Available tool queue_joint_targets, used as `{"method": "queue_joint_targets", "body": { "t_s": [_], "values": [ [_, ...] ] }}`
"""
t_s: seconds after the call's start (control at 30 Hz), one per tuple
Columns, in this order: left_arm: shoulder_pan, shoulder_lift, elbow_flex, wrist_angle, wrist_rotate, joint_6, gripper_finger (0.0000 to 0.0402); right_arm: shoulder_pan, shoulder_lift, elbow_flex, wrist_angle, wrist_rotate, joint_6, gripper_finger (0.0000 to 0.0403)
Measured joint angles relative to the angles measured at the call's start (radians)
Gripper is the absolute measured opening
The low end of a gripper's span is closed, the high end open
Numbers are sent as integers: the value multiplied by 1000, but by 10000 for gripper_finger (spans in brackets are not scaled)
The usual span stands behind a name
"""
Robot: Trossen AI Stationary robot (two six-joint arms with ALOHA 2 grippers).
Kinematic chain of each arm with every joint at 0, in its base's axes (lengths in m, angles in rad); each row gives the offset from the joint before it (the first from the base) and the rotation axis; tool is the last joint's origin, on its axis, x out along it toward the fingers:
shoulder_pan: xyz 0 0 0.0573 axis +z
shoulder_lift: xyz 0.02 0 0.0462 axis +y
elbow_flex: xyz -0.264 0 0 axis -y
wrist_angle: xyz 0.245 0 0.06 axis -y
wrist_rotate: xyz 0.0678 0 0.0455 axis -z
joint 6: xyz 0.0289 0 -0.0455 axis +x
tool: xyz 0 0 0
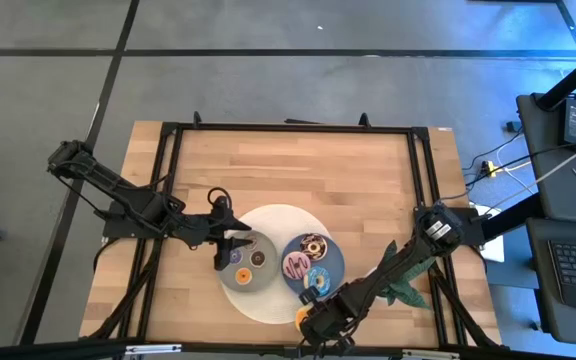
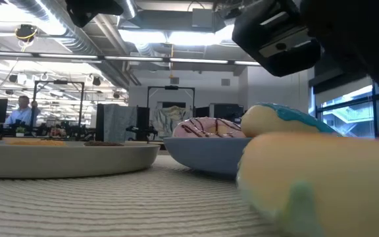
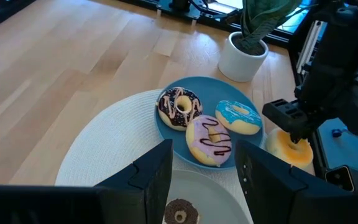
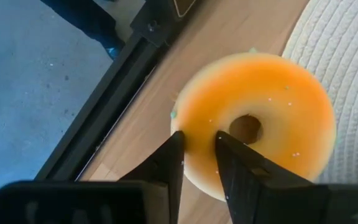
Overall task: Pick & Place donuts
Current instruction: Put the big green and blue donut on the blue plate
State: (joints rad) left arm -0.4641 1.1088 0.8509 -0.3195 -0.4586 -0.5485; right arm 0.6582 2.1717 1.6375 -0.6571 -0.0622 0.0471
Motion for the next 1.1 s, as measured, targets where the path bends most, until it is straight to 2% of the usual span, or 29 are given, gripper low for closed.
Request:
{"method": "queue_joint_targets", "body": {
  "t_s": [0.13, 0.33, 0.53, 0.8, 0.93, 1.1],
  "values": [
    [0, 0, 0, 0, -22, -4, 169, 0, 10, 0, -5, -4, 5, 67],
    [0, 0, 0, 0, -22, -15, 169, -1, 18, 0, -6, -19, 104, 10],
    [0, 0, 0, 1, -23, -15, 169, -4, 19, 37, -34, -19, 167, 5],
    [0, 0, 0, 4, -22, -15, 169, -45, -19, 157, -153, -23, 183, 2],
    [0, 0, 0, 4, -22, -13, 169, -97, -87, 216, -145, -89, 217, 2],
    [0, 0, -1, 8, -30, 67, 169, -193, -197, 270, -75, -252, 271, 1]
  ]
}}
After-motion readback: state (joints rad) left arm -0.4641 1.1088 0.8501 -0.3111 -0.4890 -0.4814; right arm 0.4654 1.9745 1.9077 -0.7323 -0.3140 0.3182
